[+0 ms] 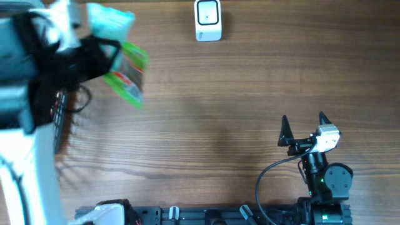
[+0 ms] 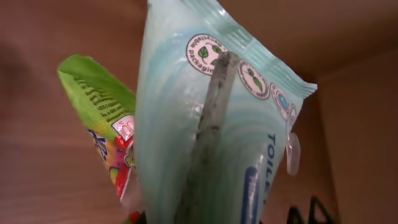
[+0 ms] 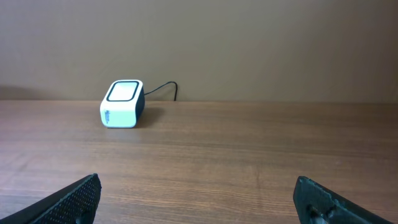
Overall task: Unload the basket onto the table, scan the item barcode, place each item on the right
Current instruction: 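Lift the bags out with the left gripper and carry toward table center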
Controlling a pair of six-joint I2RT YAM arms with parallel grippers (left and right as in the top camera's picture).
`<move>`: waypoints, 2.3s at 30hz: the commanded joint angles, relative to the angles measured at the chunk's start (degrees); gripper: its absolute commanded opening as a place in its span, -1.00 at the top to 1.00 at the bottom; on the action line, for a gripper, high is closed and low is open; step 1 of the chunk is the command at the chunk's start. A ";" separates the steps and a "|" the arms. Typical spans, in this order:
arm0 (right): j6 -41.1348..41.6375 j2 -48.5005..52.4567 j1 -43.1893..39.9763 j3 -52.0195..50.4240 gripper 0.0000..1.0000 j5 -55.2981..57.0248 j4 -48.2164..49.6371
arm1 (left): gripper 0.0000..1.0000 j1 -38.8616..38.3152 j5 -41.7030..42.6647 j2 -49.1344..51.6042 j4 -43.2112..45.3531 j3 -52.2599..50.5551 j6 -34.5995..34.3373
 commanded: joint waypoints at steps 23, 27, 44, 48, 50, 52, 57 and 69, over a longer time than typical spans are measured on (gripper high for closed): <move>0.44 -0.24 0.33 -0.07 -0.99 0.52 0.31 | -1.00 -40.52 -19.96 25.64 30.75 -24.50 -12.96; 0.44 -0.24 0.33 -0.07 -0.99 0.52 0.31 | -1.00 -37.59 -19.98 22.95 25.33 -16.85 -7.23; 0.44 -0.24 0.33 -0.07 -0.99 0.52 0.31 | -1.00 -44.15 -29.07 22.18 22.71 -16.15 6.56; 0.44 -0.24 0.33 -0.07 -0.99 0.52 0.31 | -1.00 -50.75 -58.12 22.18 20.83 -16.15 10.91; 0.44 -0.24 0.33 -0.07 -0.99 0.52 0.31 | -1.00 -52.46 -59.17 22.18 20.85 -16.15 11.58; 0.42 -0.24 0.33 -0.07 -0.99 0.52 0.31 | -1.00 -52.78 -61.35 22.18 22.29 -16.15 11.61; 0.44 -0.24 0.33 -0.07 -0.99 0.52 0.31 | -0.30 -52.54 -56.26 22.18 20.48 -16.15 8.39; 0.44 -0.24 0.33 -0.07 -0.99 0.52 0.31 | 0.92 -42.21 -21.31 25.05 14.10 -29.66 -2.86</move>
